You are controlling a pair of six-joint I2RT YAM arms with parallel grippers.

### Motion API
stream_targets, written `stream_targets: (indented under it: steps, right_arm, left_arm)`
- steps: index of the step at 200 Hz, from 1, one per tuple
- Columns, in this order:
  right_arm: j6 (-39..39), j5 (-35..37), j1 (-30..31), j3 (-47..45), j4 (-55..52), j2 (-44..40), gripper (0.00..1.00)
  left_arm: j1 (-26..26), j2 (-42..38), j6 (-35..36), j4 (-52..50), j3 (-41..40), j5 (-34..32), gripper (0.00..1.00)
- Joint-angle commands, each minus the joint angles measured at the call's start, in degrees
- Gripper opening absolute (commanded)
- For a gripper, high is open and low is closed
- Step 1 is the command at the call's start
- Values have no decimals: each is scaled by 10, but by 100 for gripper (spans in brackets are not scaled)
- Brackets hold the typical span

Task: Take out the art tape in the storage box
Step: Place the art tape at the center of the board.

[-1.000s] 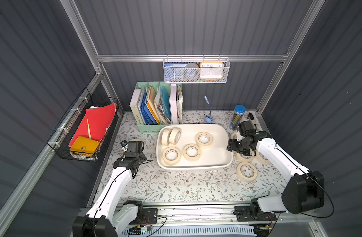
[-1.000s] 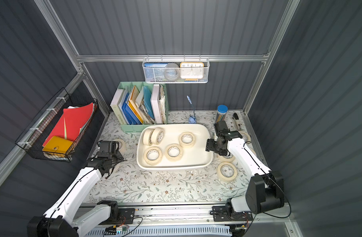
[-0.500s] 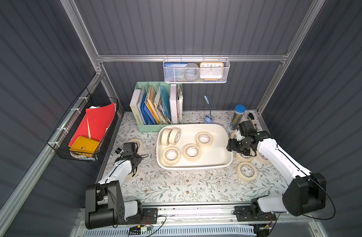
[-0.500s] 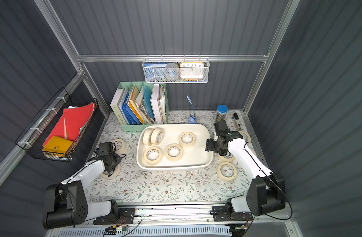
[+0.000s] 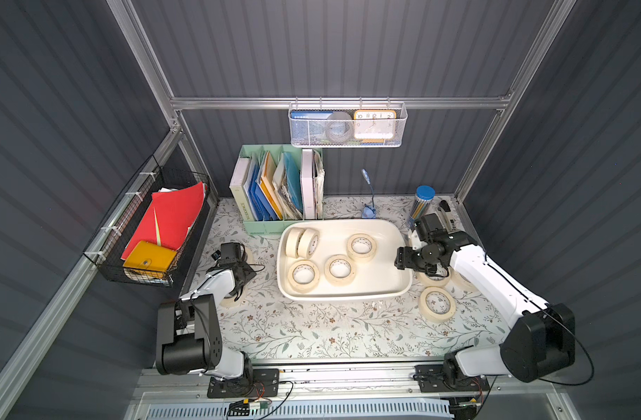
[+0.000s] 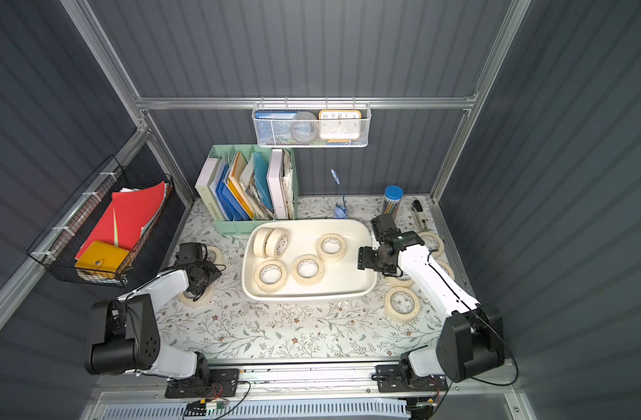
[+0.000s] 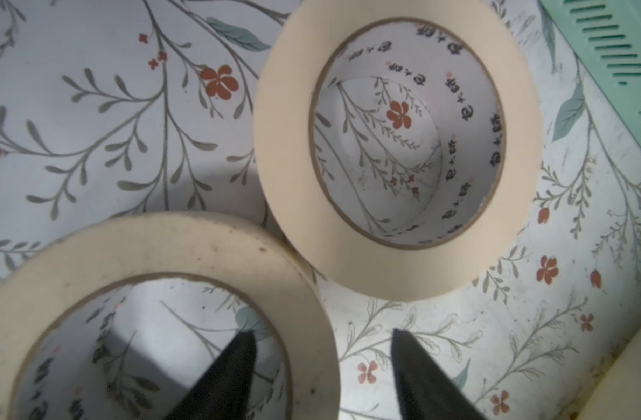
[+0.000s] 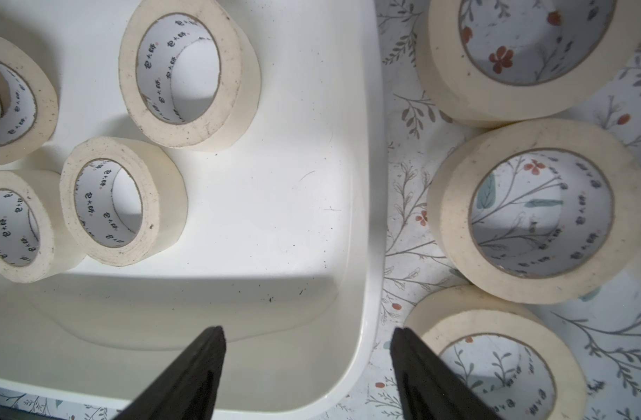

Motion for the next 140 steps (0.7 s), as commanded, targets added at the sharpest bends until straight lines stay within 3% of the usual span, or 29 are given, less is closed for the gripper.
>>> stream_targets:
  steps: [1, 31, 83, 140]
  right_arm:
    - [13, 1, 13, 34, 26, 33, 78]
    - [27, -5, 31, 75, 61, 98, 77]
    - [35, -9, 55, 164, 72, 241, 68]
    - [34, 18, 63, 238, 59, 351, 66]
  left_arm:
    - [2, -9, 19, -5, 1, 12, 81]
    - [2, -21, 50, -22, 10, 22, 99]
    - [-14, -134, 71, -65, -2, 21, 100]
    - [-176, -179, 78, -94, 33, -23, 100]
